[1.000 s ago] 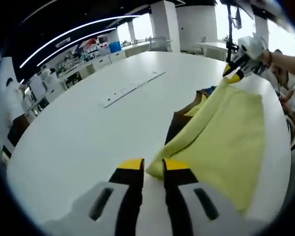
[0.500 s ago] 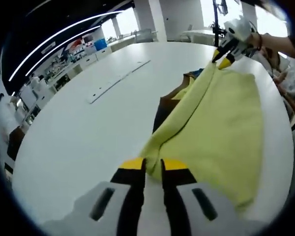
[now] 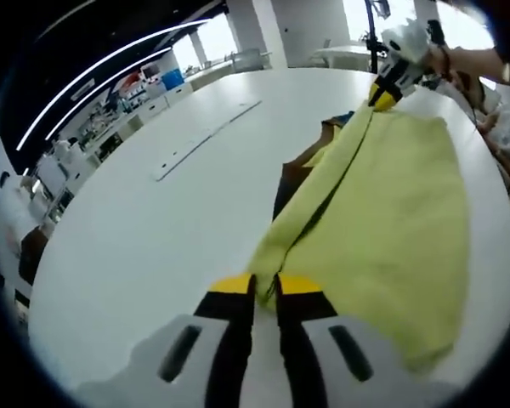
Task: Fold the garment on the visible template until the final outline fits inside the template.
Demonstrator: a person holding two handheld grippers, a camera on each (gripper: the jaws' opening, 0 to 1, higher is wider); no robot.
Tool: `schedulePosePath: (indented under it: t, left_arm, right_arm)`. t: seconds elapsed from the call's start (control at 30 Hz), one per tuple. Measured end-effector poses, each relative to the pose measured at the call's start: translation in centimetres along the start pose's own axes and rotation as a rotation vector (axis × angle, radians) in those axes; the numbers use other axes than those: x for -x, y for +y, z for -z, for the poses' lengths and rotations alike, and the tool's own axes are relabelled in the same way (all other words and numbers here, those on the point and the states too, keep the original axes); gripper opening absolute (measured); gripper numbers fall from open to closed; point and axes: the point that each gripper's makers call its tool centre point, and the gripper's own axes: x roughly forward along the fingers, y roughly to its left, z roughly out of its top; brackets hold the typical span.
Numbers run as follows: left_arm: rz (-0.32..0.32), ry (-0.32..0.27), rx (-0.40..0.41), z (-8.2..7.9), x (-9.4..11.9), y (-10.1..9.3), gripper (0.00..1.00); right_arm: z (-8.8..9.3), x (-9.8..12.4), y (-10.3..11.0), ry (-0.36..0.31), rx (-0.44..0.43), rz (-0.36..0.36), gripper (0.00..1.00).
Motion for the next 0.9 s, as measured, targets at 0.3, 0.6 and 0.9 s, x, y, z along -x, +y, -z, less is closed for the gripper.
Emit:
schedulePosePath:
  t: [0.3, 0.6, 0.9]
  left_arm:
    - [-0.026, -0.013, 0.039, -1.2, 0.9, 0.3, 0.0]
    - [-0.08, -0.08, 0.208, -2.1, 0.9, 2.0, 0.0]
    - [-0.169, -0.119, 0.379, -2.4, 0.3, 4.3, 0.03]
  right_arm:
    - [-0.6, 0.9, -0.6, -0.005, 0.02, 0.042, 0.0]
    - [-2.5, 1.2, -2.7, -0.067, -0.028, 0.125, 0.0]
    - [-3.3, 0.9, -4.5, -0.105, -0.124, 0.203, 0.05]
